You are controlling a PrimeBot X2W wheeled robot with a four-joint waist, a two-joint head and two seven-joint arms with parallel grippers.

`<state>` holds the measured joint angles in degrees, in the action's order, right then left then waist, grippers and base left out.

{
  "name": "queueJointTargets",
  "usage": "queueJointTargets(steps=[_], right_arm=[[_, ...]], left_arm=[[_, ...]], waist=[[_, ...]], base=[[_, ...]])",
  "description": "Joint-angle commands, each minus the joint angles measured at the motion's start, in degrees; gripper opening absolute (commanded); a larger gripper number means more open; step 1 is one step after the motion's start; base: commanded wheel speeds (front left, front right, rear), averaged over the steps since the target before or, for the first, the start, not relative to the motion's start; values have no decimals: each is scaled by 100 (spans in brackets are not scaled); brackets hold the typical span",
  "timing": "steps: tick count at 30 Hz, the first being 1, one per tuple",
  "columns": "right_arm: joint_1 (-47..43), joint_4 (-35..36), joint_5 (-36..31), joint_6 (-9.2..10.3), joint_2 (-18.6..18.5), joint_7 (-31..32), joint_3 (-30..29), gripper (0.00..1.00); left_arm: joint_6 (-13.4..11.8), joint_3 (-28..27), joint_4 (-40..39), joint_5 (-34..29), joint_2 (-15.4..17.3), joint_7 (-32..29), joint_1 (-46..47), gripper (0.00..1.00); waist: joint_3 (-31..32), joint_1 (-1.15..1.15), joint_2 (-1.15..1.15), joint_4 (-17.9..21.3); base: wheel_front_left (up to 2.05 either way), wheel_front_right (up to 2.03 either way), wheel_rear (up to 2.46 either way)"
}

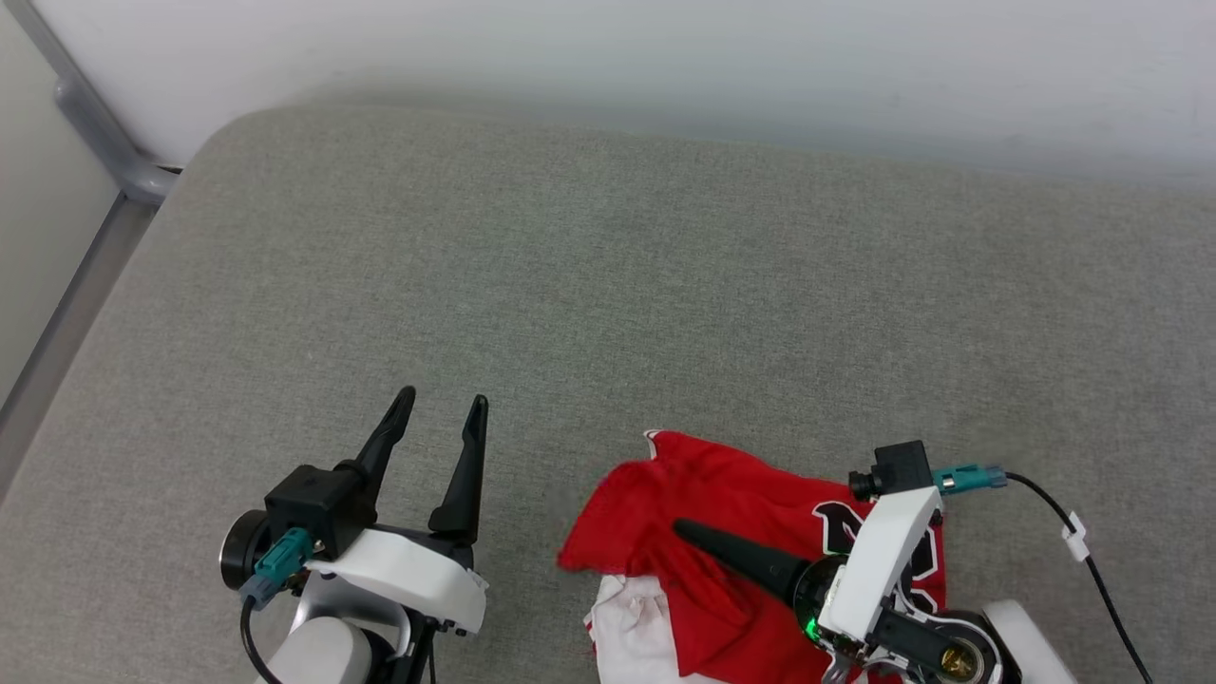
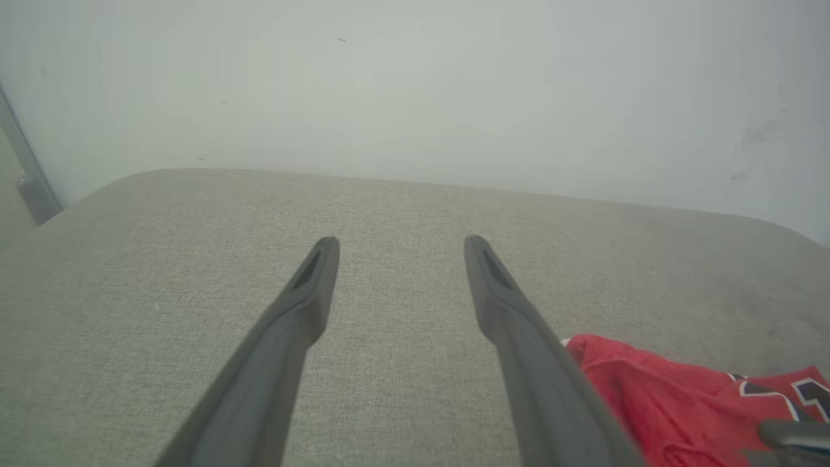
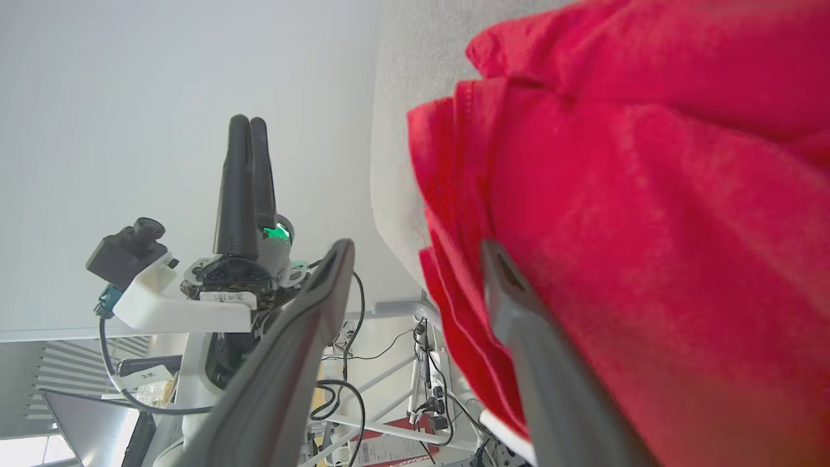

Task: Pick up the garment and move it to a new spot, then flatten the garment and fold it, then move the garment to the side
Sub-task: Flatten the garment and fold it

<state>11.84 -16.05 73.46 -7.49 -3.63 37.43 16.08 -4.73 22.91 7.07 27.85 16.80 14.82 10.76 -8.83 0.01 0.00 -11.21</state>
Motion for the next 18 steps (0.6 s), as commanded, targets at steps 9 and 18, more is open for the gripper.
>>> queueJointTargets(steps=[9, 18], right_arm=[[102, 642, -1025, 1, -488, -1090, 135, 100], [-331, 774, -2957, 2, -865, -2215, -829, 100]], left_arm=[[7, -86, 99, -92, 4, 39, -55, 100], [-126, -167, 47, -98, 95, 43, -317, 100]], waist=[[295, -1, 0, 272], [642, -1, 0, 592]], base=[[0, 0, 0], [0, 0, 0]])
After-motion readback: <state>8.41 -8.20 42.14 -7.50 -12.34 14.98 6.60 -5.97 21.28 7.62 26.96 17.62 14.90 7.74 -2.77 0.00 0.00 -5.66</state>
